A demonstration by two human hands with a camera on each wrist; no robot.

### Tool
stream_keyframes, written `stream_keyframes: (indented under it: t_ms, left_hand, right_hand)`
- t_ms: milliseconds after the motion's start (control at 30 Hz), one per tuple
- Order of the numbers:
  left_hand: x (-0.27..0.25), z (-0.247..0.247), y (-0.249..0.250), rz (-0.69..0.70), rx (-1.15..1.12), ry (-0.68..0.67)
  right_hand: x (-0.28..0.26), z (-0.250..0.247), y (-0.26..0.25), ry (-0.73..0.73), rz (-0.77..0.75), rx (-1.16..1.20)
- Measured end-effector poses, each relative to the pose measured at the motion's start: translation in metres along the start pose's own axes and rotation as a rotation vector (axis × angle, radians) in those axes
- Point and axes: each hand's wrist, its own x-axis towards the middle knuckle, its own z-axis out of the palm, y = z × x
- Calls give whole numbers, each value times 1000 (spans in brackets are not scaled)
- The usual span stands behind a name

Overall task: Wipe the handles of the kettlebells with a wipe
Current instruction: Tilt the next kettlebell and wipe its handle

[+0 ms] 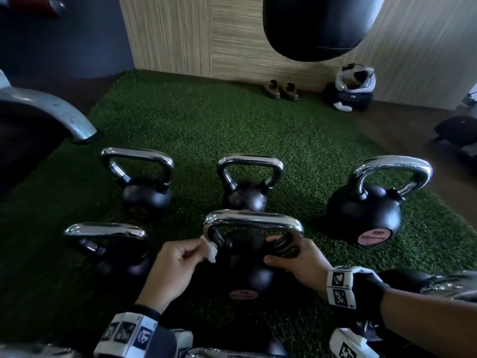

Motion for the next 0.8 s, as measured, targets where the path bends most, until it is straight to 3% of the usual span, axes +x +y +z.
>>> stream_keyframes:
  t_ms: [133, 300, 367, 500, 667, 800]
  left_hand:
    - [-9, 0, 2, -7, 26, -108]
    - [-10, 14, 1, 63, 176, 156]
    - [-6, 19, 2, 55, 209, 196]
    - [19, 23, 13, 85, 287, 165]
    - [67, 49, 20, 226, 421, 156]
    - [79, 60, 35, 215, 527, 40]
  right_hand:
    - [1, -1, -1, -15, -8, -31]
    - [-1, -13, -4, -93, -9, -165]
    - [-5, -16, -4, -82, 16, -183]
    - [-34, -13, -11, -12, -118, -312]
    - [-57, 4, -30, -210, -298, -292]
    - [-33, 0, -45, -292, -357, -438]
